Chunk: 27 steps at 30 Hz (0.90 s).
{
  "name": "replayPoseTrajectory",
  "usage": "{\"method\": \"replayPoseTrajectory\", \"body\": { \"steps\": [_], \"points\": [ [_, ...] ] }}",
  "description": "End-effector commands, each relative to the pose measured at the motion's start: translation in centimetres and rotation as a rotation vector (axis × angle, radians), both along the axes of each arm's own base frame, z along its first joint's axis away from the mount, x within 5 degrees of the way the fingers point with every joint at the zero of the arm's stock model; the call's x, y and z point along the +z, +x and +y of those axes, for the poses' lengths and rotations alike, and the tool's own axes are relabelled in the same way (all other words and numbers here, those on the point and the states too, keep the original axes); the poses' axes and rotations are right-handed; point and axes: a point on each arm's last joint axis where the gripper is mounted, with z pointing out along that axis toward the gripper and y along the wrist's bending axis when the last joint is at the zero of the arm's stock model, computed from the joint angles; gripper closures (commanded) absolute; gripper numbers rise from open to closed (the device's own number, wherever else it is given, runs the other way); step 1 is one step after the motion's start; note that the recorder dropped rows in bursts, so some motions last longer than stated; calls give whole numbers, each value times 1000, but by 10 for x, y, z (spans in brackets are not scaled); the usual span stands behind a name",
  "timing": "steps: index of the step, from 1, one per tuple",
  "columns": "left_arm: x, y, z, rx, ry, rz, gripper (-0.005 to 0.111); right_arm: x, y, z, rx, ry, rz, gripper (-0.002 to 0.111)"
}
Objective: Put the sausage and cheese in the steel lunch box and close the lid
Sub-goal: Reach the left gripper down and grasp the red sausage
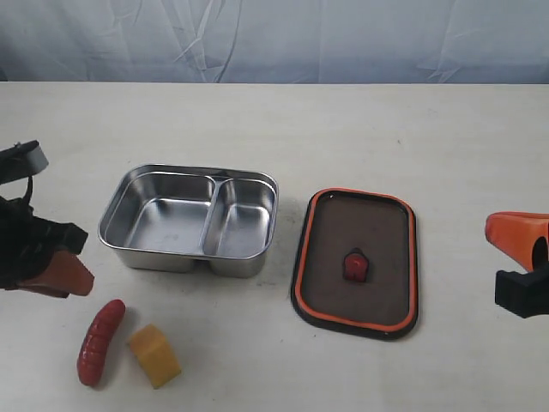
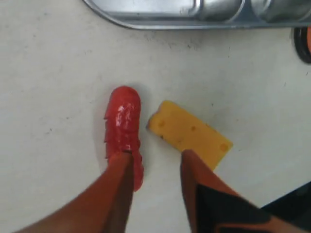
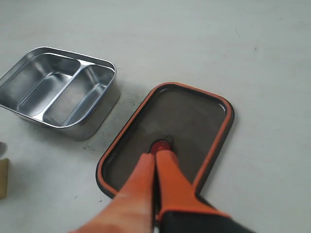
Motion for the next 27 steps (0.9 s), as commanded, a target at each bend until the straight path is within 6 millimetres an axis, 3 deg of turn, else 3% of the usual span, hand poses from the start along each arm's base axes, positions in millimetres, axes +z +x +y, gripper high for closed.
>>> {"method": "replayPoseTrajectory", "body": {
  "steps": [1,6,9,13,19,27],
  "points": [
    [-18,-3,-1,-91,14,22,54,1,1,-2,-7,-8,-15,109],
    [-38,2,0,-87,35,74,55,1,1,-2,-7,-8,-15,109],
    [-47,4,-14,-142,68,51,55,1,1,-2,-7,-8,-15,109],
    [-51,5,-33,-189,154,-28,55,0,0,-2,-8,-10,-12,109],
    [-53,4,-32,-109,238,6,55,0,0,-2,-8,-10,-12,109],
    [-59,-1,-44,-155,249,32,58,0,0,-2,-8,-10,-12,109]
  ]
}}
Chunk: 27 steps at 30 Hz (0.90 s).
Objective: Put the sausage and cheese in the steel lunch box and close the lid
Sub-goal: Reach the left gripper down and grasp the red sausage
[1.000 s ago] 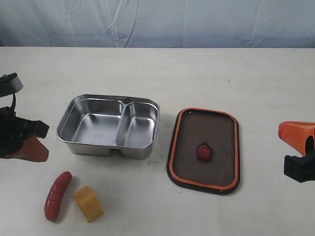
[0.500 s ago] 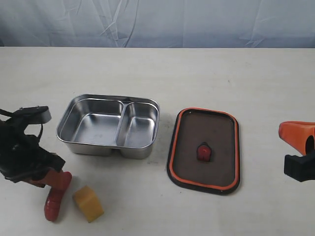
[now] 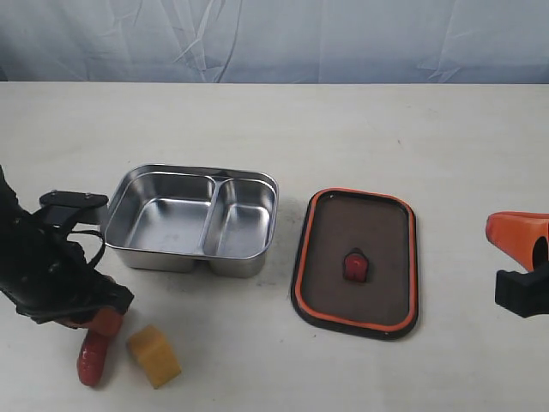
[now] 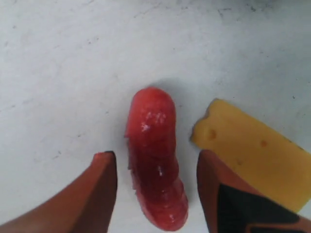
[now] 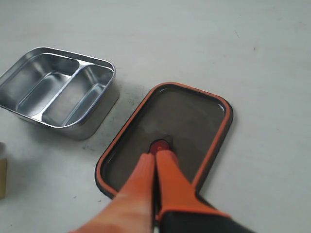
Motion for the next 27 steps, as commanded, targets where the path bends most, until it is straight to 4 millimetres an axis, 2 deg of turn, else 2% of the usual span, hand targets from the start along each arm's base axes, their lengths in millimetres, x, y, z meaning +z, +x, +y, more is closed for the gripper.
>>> {"method": "replayPoseTrajectory", "body": {
  "steps": [1,9,11,16,21,27],
  "points": [
    [-8,-3,-8,-19,14,31,58,0,0,-2,-6,-7,-12,109],
    [-22,-2,-9,19,37,82,62,0,0,-2,-6,-7,-12,109],
    [-22,-2,-9,21,38,85,72,0,0,-2,-6,-7,-12,109],
    [-20,-2,-10,13,33,114,106,0,0,-2,-6,-7,-12,109],
    [-9,-2,-12,-15,28,160,107,0,0,-2,-6,-7,-12,109],
    [22,-1,-12,-40,-1,79,107,0,0,-2,-6,-7,-12,109]
  ]
}}
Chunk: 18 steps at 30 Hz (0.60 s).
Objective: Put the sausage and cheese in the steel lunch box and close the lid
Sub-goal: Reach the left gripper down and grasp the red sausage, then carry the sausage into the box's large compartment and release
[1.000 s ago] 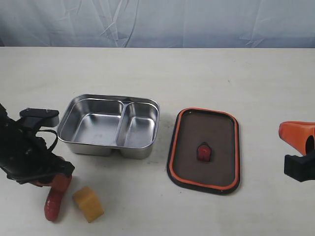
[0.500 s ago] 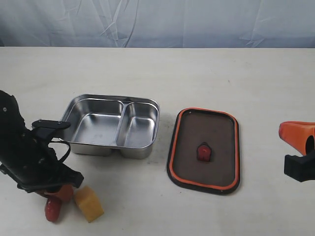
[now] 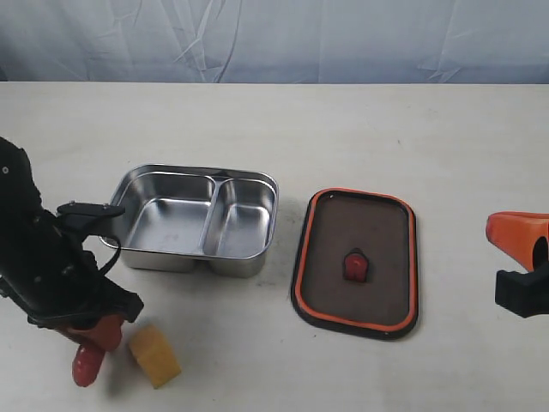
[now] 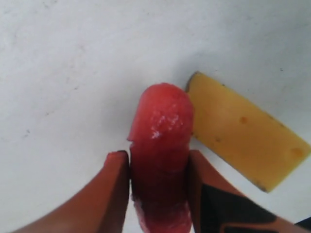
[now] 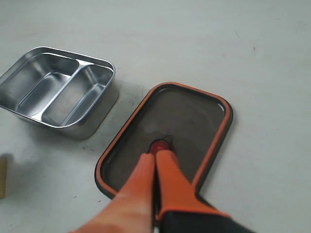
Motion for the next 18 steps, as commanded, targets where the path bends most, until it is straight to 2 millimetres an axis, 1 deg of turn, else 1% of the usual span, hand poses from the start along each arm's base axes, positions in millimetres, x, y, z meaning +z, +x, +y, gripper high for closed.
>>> {"method": "replayPoseTrajectory", "body": {
  "steps": [1,5,8,10,13,18],
  "points": [
    [28,0,-1,-6,-36,-78,107,0,0,-2,-6,-7,-12,109],
    [56,7,-3,1,-79,-212,107,0,0,-2,-6,-7,-12,109],
    [73,22,-7,17,-107,-344,107,0,0,-2,-6,-7,-12,109],
    [80,33,-10,22,-115,-395,107,0,0,-2,-6,-7,-12,109],
    [84,51,-15,13,-111,-414,107,0,0,-2,-7,-9,-10,109],
    [79,83,-26,4,-102,-408,107,0,0,-2,-7,-9,-10,109]
  ]
}}
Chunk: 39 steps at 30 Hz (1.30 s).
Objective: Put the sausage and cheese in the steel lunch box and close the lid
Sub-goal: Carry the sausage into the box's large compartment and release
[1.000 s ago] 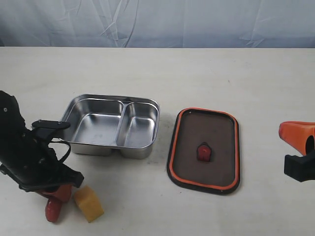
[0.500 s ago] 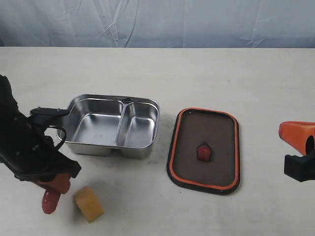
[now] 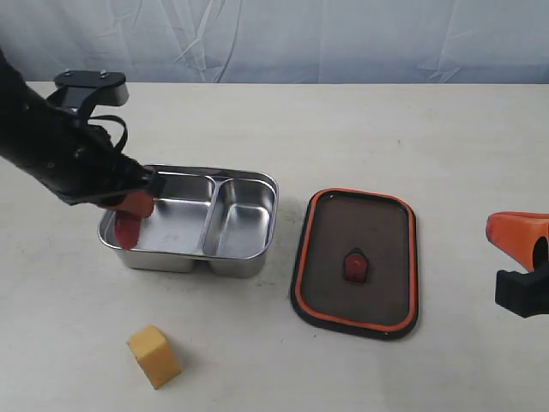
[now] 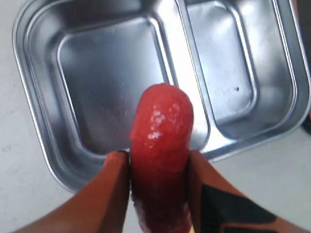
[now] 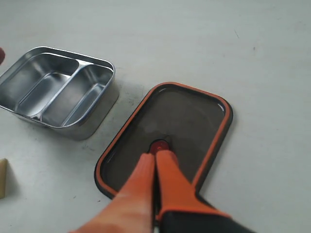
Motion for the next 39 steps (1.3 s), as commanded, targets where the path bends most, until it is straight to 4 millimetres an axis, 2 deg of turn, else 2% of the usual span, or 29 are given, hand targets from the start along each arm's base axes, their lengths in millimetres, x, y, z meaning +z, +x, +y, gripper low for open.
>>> {"method": "replayPoseTrajectory", "body": {
  "steps": [1,8,13,16,22,27,31,32,34,36,39],
  "points": [
    [-6,27,-10,-6,13,10,107,0,0,-2,-6,-11,-10,109],
    [-32,52,-18,-33,60,100,107,0,0,-2,-6,-11,-10,109],
    [-40,62,-21,-25,60,88,107,0,0,-2,-6,-11,-10,109],
    [-42,63,-21,-26,63,91,99,-1,0,-2,-6,-13,-8,109],
    [-43,62,-20,-42,84,95,68,-2,0,-2,-6,-14,-7,109],
    [-43,60,-19,-64,96,108,61,-2,0,-2,-6,-14,-7,109],
    [-43,60,-19,-76,98,105,63,-2,0,-2,-6,-14,-7,109],
    [-42,60,-19,-83,106,109,67,-2,0,-2,-6,-14,-7,109],
    [-39,58,-16,-110,142,133,84,-2,0,-2,-7,-16,-5,109],
    [-33,53,-13,-154,172,146,107,-2,0,-2,-8,-18,-4,109],
    [-16,42,-12,-253,155,134,107,-2,0,-2,-8,-19,-2,109]
  ]
}}
